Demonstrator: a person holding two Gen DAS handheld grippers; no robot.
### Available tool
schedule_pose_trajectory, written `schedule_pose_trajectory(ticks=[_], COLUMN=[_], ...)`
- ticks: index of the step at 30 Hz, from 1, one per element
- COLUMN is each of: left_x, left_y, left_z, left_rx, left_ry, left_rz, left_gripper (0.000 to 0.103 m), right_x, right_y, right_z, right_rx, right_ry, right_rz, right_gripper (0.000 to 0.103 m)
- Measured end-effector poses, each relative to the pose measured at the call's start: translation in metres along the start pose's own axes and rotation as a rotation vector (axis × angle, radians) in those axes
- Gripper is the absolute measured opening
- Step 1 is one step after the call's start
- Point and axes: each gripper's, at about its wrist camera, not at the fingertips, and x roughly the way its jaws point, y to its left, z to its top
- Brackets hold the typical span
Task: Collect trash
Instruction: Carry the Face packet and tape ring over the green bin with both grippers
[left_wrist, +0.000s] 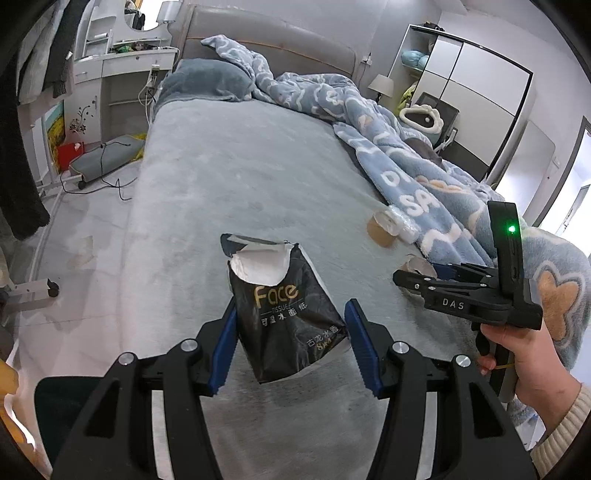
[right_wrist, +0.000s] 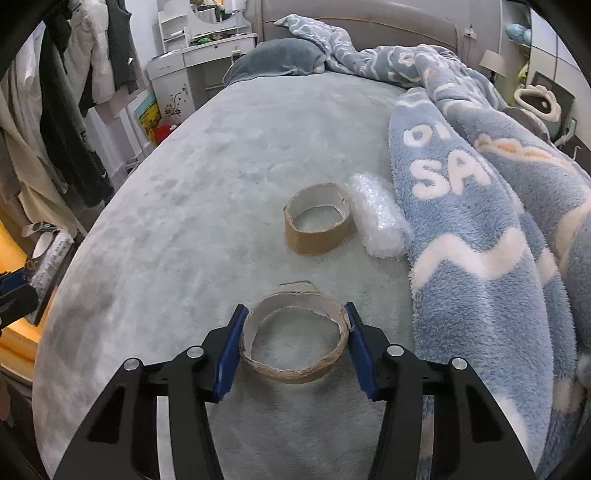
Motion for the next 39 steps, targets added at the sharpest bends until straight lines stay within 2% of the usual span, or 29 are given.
schedule_pose_trajectory(ticks=[3,8,14,17,23,27,39], left_x=[-0.008,-0.022,-0.040,-0.045,-0.055,-0.062,-0.066], left_y=[0.004,0.013,0.035,0.048,0.079,0.091,0.120], left_z=[-0.002,-0.009,-0.016,-0.020,-0.030,-0.039,-0.077], left_rx=[0.012,0.048,0.030,0.015,-0.023,-0.003,0.072], left_ry=[-0.005,-0.022,-0.035,-0.024,0.001,0.008,0.097], left_rz=[0.012,0.059,0.087,0.111,0.171,0.224,0.244], left_gripper=[0.059,0.059,0.059,0.059,0.059,0.059,0.059], right_x=[-0.008,-0.022,-0.031,-0.037,-0.049,-0.059,-0.070], right_y=[0.005,0.016,0.047,0.068,0.105,0.129,0.201], right_z=[0.004,0.010,0.015,0.016,0.016,0.012,0.007], right_rx=[0.028,0.114,0.117,0.121,0.095,0.098,0.061], right_ry=[-0.018,-0.045,-0.049,-0.053,-0.058,-0.065,-0.072], right_rz=[0.013,0.086,0.114,0.162,0.186,0.220,0.295], right_gripper=[0.053,0.053,0.053,0.053,0.053,0.053,0.053])
